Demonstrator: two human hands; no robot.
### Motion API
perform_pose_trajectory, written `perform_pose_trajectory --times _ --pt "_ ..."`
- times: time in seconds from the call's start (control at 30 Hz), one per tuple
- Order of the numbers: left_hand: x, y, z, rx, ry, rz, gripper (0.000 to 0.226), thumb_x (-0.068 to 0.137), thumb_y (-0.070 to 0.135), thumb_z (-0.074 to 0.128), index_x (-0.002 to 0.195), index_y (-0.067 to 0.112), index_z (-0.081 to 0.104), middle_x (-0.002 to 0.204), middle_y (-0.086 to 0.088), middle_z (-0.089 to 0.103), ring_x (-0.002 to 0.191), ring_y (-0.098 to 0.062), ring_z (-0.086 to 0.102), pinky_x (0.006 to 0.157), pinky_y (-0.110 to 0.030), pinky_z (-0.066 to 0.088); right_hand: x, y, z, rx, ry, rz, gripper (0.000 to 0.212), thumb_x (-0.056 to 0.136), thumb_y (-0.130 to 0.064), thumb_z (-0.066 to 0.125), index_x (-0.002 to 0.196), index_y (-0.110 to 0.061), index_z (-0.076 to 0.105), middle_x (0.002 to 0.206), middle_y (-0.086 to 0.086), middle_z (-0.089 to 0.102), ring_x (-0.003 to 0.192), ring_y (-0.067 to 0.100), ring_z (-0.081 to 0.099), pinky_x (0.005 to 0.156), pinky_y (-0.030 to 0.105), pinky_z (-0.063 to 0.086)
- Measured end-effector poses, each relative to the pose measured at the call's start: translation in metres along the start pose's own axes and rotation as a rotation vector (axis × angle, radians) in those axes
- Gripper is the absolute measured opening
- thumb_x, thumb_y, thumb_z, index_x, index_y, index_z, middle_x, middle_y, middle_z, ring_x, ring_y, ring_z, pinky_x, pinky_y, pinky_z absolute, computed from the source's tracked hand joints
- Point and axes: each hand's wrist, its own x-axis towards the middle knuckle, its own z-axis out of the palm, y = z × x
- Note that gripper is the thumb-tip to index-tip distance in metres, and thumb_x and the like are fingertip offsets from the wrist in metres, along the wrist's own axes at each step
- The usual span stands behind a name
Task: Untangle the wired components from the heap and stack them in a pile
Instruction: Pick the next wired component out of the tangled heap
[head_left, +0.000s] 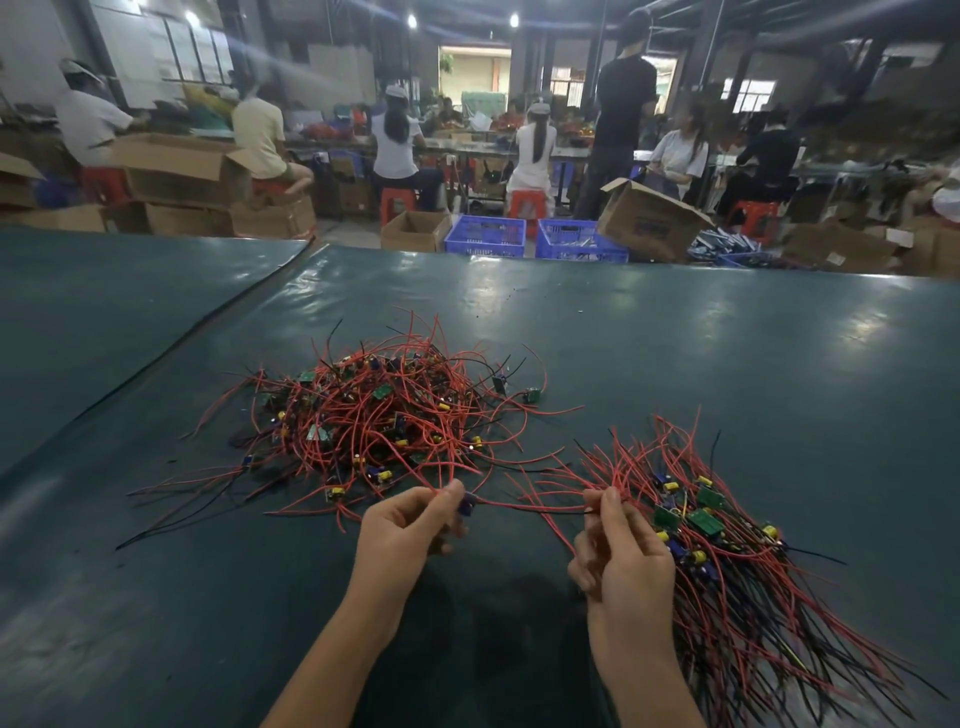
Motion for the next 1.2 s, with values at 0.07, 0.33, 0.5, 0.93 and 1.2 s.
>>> perform_pose_trajectory --times 0.07,0.33,0.5,0.93,1.2 --pt "0.002 -0.001 0.000 -0.124 0.068 -0.048 0.030 0.072 0.047 0.066 0.065 0.018 0.070 0.066 -0.004 0.067 0.060 -0.013 0.064 0.050 -0.022 0.050 -0.005 0.001 0.002 0.018 -0.102 0.009 0.038 0.084 -0.041 0.055 0.069 -0.011 0.073 0.056 0.001 0.051 0.042 0.008 0.040 0.035 0.018 0.028" --pt "0.001 -0.001 0.004 -0.340 -0.221 -0.263 0.051 0.069 0.066 0.063 0.064 0.016 0.059 0.057 -0.002 0.054 0.053 -0.015 0.056 0.051 -0.026 0.047 -0.017 0.010 0.009 -0.288 -0.269 0.039 0.044 0.074 -0.057 0.058 0.084 -0.018 0.078 0.052 -0.006 0.048 0.043 0.004 0.037 0.040 0.017 0.027" --pt "-0.008 -0.002 0.008 -0.149 -0.570 -0.297 0.052 0.078 0.070 0.061 0.068 0.021 0.073 0.057 0.005 0.063 0.055 -0.008 0.061 0.057 -0.021 0.049 -0.024 0.015 0.015 -0.340 -0.401 0.045 0.019 0.074 -0.031 0.070 0.082 -0.018 0.080 0.076 0.008 0.075 0.068 0.017 0.071 0.062 0.023 0.056" --pt "-0.016 -0.012 0.021 -0.109 -0.521 -0.214 0.027 0.075 0.032 0.078 0.093 0.012 0.071 0.075 -0.001 0.068 0.066 -0.011 0.064 0.063 -0.023 0.051 -0.019 0.017 0.016 -0.238 -0.066 0.025 0.026 0.073 -0.032 0.072 0.078 -0.008 0.078 0.061 0.010 0.067 0.059 0.025 0.060 0.061 0.034 0.054" --pt "-0.019 -0.013 0.034 -0.109 -0.242 -0.083 0.052 0.081 0.056 0.052 0.070 0.009 0.071 0.066 -0.010 0.066 0.062 -0.017 0.065 0.060 -0.023 0.052 -0.022 0.023 0.017 -0.301 -0.135 -0.040 0.021 0.073 -0.034 0.069 0.072 -0.016 0.080 0.080 0.022 0.071 0.073 0.024 0.069 0.066 0.031 0.059"
